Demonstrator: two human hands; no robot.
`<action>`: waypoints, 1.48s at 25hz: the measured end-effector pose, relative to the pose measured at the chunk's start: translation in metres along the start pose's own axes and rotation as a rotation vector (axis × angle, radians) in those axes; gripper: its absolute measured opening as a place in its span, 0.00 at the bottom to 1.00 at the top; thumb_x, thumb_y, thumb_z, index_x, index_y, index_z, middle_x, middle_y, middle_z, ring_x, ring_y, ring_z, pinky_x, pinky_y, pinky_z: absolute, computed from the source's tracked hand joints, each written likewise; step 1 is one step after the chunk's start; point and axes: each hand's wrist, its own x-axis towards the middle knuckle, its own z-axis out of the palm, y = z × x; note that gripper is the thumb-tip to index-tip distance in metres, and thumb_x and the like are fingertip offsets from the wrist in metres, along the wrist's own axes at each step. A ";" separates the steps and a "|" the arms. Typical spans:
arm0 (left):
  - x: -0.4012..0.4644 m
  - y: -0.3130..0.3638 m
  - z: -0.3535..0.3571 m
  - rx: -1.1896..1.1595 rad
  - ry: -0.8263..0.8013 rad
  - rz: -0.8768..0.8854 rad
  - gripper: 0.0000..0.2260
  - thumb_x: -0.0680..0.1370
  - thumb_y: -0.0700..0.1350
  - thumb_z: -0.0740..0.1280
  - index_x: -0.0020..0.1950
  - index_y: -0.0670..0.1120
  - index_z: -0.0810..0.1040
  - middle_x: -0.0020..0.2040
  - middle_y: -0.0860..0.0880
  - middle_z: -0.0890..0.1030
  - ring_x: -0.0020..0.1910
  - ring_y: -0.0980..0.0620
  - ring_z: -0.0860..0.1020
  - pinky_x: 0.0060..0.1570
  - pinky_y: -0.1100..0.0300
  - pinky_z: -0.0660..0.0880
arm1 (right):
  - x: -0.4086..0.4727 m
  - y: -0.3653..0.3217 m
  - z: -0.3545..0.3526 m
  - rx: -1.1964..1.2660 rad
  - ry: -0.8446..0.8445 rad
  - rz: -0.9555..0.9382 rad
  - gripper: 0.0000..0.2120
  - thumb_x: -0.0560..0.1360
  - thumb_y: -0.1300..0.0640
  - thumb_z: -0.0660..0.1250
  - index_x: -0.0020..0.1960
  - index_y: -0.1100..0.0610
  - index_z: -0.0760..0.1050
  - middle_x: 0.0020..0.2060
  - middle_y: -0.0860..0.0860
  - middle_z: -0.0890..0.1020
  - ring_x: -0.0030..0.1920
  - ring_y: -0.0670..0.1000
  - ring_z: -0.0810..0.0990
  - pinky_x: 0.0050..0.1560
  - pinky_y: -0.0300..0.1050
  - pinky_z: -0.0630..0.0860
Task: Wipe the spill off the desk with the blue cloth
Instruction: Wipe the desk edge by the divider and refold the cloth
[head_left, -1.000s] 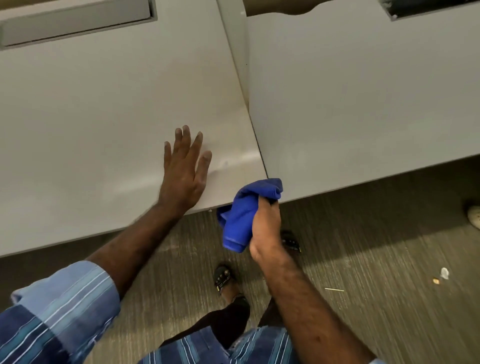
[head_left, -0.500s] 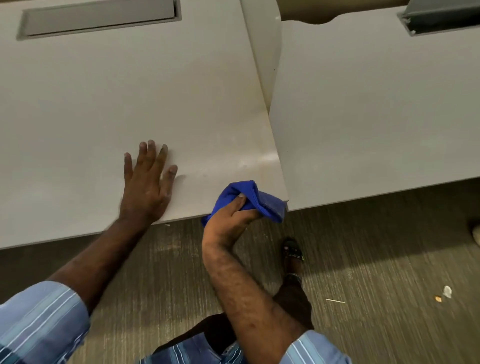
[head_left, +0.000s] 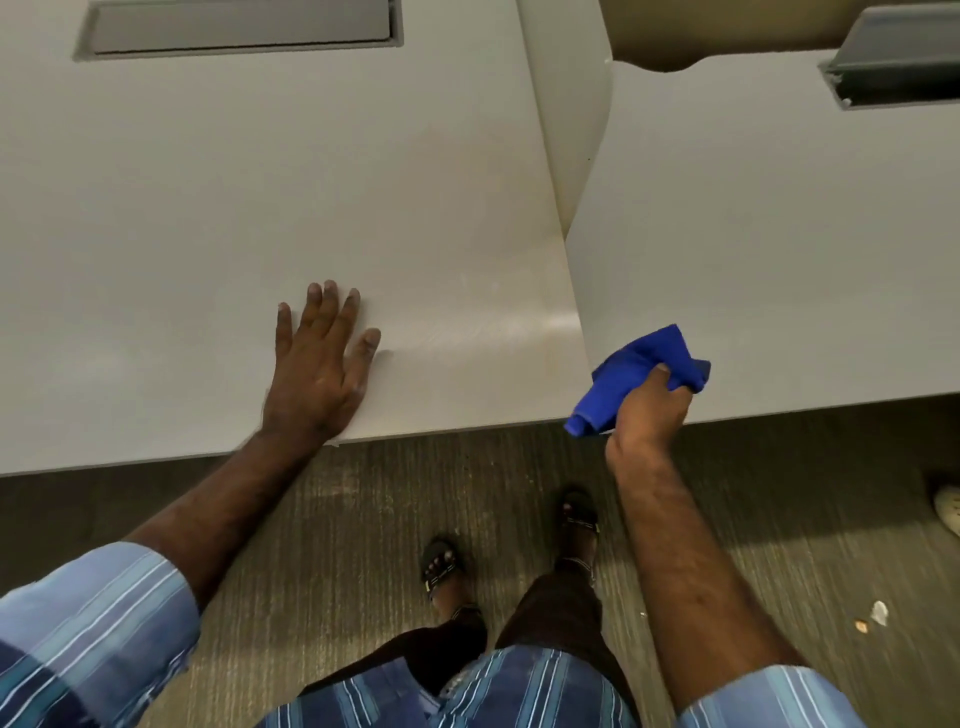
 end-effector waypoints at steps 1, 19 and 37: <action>-0.001 0.000 -0.001 -0.002 0.000 0.006 0.30 0.86 0.59 0.49 0.85 0.46 0.57 0.87 0.44 0.54 0.86 0.49 0.48 0.84 0.41 0.42 | 0.008 -0.005 -0.009 0.002 -0.002 0.001 0.18 0.90 0.51 0.57 0.79 0.51 0.66 0.64 0.48 0.81 0.52 0.42 0.81 0.52 0.41 0.77; -0.037 0.219 -0.051 -0.815 -0.413 0.084 0.22 0.78 0.62 0.70 0.70 0.56 0.76 0.59 0.62 0.81 0.56 0.64 0.80 0.53 0.70 0.76 | -0.109 -0.059 -0.038 0.179 -0.171 -0.045 0.21 0.82 0.43 0.71 0.72 0.47 0.74 0.57 0.51 0.87 0.55 0.55 0.88 0.51 0.54 0.85; -0.003 0.182 -0.142 -0.575 -0.870 0.357 0.12 0.83 0.48 0.64 0.65 0.60 0.77 0.56 0.58 0.83 0.52 0.56 0.81 0.52 0.58 0.74 | -0.058 -0.068 -0.075 -0.524 -1.073 -0.379 0.28 0.74 0.41 0.74 0.72 0.45 0.75 0.66 0.42 0.84 0.68 0.45 0.83 0.68 0.43 0.80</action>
